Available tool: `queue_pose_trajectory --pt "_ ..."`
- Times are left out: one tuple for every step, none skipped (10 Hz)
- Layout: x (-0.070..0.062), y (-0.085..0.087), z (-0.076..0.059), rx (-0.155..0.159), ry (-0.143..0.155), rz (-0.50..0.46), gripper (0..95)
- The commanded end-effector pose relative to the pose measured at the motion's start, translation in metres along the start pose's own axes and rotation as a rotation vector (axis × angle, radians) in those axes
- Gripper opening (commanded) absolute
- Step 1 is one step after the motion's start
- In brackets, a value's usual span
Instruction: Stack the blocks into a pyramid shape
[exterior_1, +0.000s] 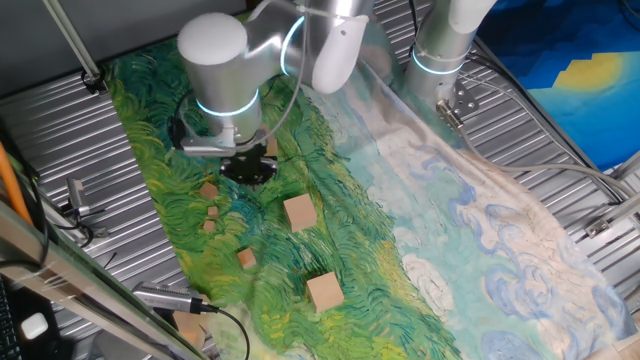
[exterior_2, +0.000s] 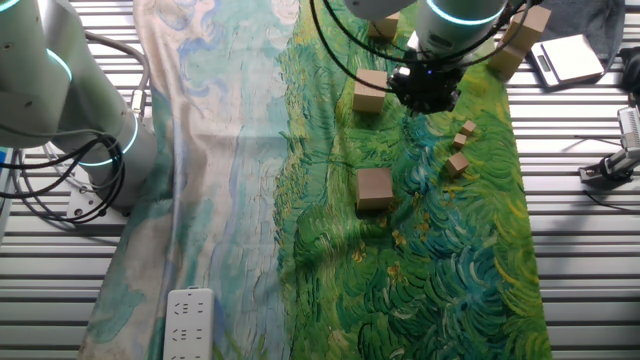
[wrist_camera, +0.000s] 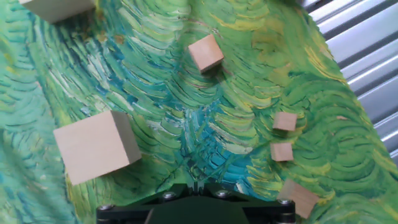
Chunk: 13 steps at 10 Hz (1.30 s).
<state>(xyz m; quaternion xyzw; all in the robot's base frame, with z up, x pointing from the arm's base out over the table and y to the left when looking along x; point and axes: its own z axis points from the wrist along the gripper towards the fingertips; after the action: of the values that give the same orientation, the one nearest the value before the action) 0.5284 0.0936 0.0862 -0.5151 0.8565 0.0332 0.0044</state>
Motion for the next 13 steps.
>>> queue_pose_trajectory --pt "-0.014 0.027 0.000 0.009 0.015 0.005 0.0" --pt "-0.019 0.040 0.005 0.006 0.003 0.004 0.0" --pt "-0.025 0.056 0.009 0.009 0.000 0.003 19.0" --pt "-0.030 0.065 0.011 0.011 -0.001 -0.030 38.0" --pt "-0.033 0.069 0.012 0.012 -0.001 -0.058 57.0" --pt "-0.039 0.075 0.013 0.020 -0.008 -0.092 95.0" --pt "-0.042 0.077 0.014 0.028 -0.017 -0.095 95.0" --pt "-0.046 0.080 0.015 0.032 -0.022 -0.097 95.0" --pt "-0.048 0.082 0.015 0.036 -0.019 -0.114 95.0" --pt "-0.048 0.082 0.014 0.037 -0.013 -0.131 95.0" --pt "-0.048 0.082 0.013 0.040 -0.010 -0.147 95.0" --pt "-0.047 0.083 0.014 0.044 -0.011 -0.159 95.0" --pt "-0.046 0.084 0.014 0.047 -0.012 -0.168 95.0"
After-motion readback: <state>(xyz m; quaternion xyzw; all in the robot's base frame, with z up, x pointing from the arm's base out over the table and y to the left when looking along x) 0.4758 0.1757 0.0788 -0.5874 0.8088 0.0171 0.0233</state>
